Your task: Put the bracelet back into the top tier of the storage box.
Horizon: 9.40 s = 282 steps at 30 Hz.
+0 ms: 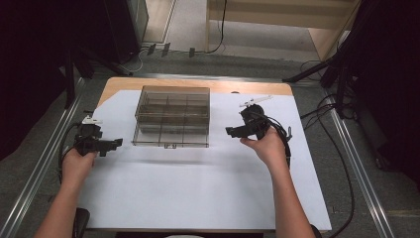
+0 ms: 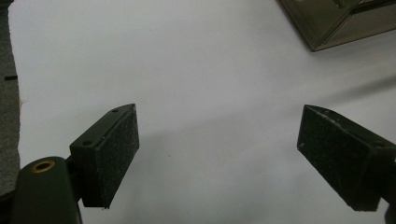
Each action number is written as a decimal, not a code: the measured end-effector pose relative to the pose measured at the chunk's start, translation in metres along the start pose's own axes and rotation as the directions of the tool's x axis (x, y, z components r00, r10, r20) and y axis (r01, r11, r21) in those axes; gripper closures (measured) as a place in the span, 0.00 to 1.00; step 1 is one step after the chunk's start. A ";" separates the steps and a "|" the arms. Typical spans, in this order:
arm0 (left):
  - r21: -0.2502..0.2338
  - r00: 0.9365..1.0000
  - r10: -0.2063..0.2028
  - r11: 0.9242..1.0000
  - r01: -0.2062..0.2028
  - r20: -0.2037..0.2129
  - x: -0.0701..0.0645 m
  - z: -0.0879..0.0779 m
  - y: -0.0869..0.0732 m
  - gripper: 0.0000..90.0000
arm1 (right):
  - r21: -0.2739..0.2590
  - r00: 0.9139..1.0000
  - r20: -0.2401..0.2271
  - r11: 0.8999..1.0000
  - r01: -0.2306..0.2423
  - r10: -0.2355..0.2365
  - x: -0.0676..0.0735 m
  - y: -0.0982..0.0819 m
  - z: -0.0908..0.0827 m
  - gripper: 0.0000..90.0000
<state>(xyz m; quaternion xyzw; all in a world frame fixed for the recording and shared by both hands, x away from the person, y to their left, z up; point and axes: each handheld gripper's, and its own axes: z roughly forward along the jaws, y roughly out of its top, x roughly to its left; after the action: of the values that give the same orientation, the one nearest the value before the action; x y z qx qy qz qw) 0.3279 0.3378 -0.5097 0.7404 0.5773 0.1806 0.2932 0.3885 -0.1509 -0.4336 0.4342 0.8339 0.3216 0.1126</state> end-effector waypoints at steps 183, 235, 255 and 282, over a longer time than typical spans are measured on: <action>-0.003 0.998 -0.049 0.999 0.049 -0.050 0.012 -0.021 -0.024 0.16 | 0.314 0.963 0.216 0.923 -0.224 0.160 -0.132 -0.045 0.017 0.85; -0.024 0.999 -0.036 0.999 0.035 -0.034 0.008 -0.018 -0.016 0.16 | 0.331 0.985 0.066 0.928 -0.173 0.160 -0.066 -0.007 0.007 0.87; -0.023 0.999 -0.020 1.000 0.020 -0.026 0.006 -0.015 -0.012 0.16 | 0.328 0.996 0.016 0.941 -0.090 0.090 -0.030 0.008 0.006 0.87; -0.023 0.999 -0.020 1.000 0.019 -0.026 0.006 -0.015 -0.012 0.16 | 0.297 0.996 -0.067 0.954 -0.035 0.057 0.006 0.024 -0.007 0.87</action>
<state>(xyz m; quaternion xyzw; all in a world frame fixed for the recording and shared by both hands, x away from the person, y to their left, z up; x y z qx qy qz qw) 0.3110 0.3489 -0.5067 0.7288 0.5862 0.1942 0.2958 0.3973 -0.1387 -0.4128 0.4531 0.8658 0.2122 0.0075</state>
